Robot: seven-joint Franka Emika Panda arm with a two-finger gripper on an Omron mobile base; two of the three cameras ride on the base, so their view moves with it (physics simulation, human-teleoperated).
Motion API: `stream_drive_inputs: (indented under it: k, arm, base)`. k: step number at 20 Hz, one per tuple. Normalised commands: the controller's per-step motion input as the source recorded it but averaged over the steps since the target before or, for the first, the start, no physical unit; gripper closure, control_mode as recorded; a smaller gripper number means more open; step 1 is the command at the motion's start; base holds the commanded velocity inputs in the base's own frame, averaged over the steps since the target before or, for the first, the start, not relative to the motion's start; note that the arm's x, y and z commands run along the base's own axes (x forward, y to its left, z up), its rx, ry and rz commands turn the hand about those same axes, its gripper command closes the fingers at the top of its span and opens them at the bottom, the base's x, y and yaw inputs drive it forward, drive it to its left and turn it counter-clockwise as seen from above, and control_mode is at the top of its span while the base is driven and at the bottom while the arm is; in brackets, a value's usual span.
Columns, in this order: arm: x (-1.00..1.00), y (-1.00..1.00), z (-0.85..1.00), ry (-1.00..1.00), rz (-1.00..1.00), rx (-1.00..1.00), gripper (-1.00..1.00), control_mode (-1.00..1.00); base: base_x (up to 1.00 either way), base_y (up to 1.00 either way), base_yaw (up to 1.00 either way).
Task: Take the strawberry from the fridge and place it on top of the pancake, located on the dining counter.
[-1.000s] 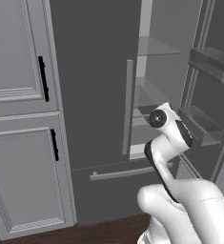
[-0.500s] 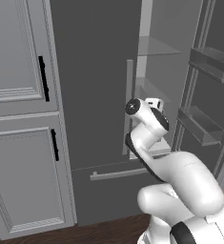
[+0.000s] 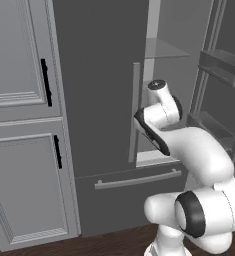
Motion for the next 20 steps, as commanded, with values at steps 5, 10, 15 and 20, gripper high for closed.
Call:
stream_drive_inputs:
  k: [5,10,15,20]
  arm:
    - [-0.22,-0.04,0.08,-0.48,-0.24,0.92,-1.0,-1.0]
    - [-0.12,0.39,0.47,-0.59,-0.01,0.41,-1.0,-1.0]
    - [0.12,0.59,0.93,-0.28,0.0,-0.18,-1.0,-1.0]
    - [0.3,0.2,0.6,0.2,-0.09,-0.41,-1.0,-1.0]
  base:
    - [0.0,0.0,0.0]
    - [0.0,0.0,0.0]
    - [0.0,0.0,0.0]
    - [0.0,0.0,0.0]
